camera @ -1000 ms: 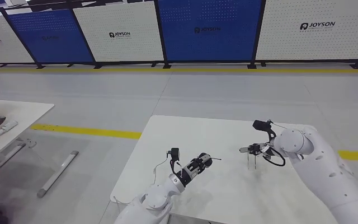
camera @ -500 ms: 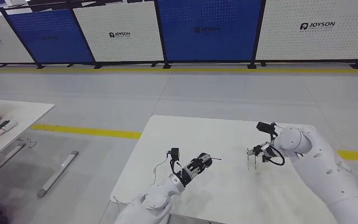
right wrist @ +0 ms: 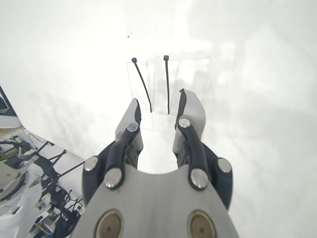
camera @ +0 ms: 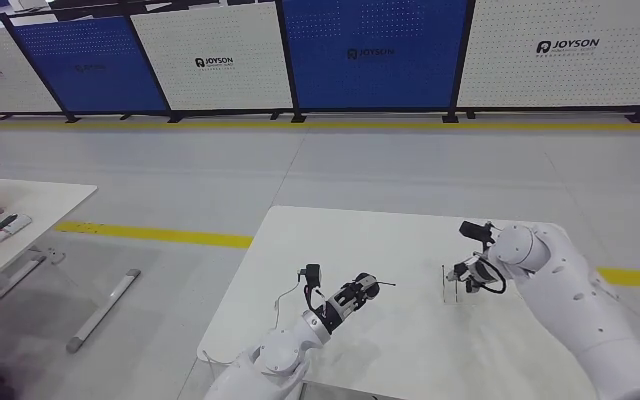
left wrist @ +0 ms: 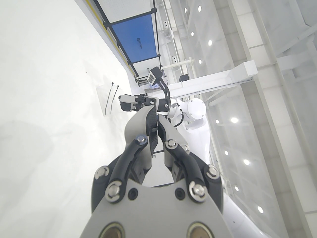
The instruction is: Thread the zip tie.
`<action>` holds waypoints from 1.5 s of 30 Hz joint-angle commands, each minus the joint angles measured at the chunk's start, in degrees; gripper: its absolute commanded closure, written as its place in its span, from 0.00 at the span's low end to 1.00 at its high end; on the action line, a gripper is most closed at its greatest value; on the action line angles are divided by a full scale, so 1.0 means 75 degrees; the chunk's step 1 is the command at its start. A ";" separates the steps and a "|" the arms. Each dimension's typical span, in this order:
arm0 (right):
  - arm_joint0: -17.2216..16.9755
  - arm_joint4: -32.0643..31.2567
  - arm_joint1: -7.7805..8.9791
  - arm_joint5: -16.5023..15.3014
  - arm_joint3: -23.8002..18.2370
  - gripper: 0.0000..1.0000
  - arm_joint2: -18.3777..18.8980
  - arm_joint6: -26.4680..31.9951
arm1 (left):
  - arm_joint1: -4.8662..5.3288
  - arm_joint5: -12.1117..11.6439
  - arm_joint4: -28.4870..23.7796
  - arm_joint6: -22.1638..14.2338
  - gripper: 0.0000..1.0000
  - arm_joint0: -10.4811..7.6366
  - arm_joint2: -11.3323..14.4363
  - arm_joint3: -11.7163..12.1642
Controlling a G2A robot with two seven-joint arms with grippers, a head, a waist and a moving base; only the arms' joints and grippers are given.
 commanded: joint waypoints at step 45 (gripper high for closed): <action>0.1105 -0.0092 -0.1521 -0.0207 0.3081 0.76 -0.0808 -0.0085 | 0.0000 0.0000 0.0000 0.0000 1.00 0.0000 0.0000 0.0000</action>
